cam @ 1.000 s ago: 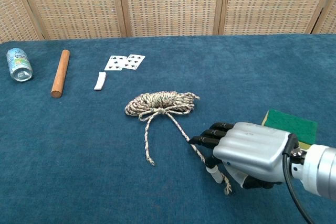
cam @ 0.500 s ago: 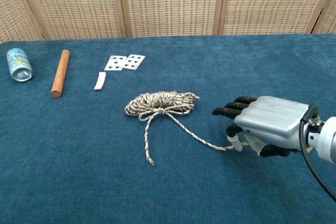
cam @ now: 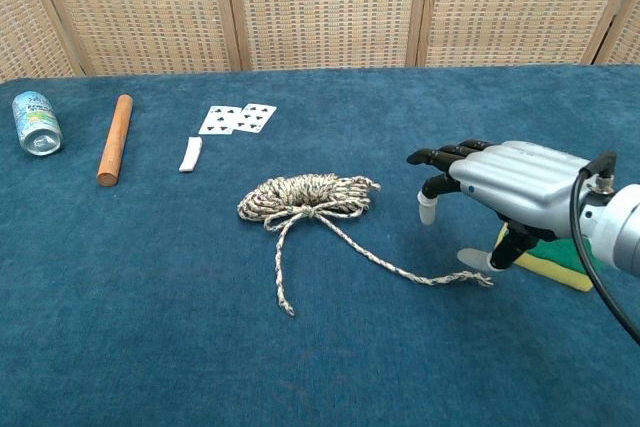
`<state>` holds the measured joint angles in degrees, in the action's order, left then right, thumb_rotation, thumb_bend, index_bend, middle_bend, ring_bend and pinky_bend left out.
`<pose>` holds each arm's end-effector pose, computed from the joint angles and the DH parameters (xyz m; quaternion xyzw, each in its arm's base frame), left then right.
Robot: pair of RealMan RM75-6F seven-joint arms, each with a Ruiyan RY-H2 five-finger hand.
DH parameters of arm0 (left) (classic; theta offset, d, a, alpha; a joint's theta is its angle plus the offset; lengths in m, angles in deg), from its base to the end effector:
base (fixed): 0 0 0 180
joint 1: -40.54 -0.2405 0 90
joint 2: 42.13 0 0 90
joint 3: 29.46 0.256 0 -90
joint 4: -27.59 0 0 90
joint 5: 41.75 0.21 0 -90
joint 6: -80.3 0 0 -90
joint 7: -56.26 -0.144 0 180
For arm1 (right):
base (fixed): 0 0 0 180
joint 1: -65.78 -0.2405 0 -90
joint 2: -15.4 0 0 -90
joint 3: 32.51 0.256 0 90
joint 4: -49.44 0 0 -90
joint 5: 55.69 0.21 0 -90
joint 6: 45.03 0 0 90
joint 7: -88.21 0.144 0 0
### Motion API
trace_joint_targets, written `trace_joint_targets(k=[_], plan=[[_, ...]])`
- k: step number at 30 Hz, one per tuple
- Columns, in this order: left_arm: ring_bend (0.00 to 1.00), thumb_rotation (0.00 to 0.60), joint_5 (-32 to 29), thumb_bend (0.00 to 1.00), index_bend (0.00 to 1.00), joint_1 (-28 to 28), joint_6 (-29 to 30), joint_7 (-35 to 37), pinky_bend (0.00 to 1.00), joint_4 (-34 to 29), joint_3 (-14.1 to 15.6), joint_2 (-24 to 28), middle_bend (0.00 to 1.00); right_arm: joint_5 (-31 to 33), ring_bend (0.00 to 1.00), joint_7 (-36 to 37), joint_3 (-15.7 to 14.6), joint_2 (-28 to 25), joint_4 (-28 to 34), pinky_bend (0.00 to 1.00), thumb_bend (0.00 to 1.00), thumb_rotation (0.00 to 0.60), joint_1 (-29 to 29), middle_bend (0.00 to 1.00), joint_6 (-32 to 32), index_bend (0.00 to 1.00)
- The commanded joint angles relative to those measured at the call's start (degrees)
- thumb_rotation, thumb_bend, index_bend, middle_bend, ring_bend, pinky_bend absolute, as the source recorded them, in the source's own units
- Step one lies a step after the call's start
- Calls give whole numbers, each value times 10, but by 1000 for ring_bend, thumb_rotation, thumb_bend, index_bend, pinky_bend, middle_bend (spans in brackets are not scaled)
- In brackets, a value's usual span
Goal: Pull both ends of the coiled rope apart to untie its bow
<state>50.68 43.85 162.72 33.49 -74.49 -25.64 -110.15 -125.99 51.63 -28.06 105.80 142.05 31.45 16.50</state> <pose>-0.2664 0.1431 0.1013 -0.6887 -0.3532 -0.3177 0.5477 -0.1553 -0.2763 -0.0317 0.7900 -0.2980 0.3265 0.4248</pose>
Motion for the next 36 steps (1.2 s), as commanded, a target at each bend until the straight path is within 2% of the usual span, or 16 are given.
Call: trace_joint_targets(k=[1, 16, 36], plan=[[0, 600, 0, 0, 0, 0, 0, 0, 0, 0, 0, 0, 0, 23, 0, 4, 6, 11, 1, 0, 322, 600, 3, 0, -6, 404], [0, 600, -4, 0, 0, 2, -3, 0, 0, -1, 0, 1, 0, 65, 0, 6, 3, 69, -54, 0, 325, 600, 1, 0, -12, 463], [0, 600, -7, 0, 0, 3, -7, -7, 0, 0, 1, -1, 0, 56, 0, 31, -3, 82, -96, 0, 381, 600, 3, 0, -17, 514]])
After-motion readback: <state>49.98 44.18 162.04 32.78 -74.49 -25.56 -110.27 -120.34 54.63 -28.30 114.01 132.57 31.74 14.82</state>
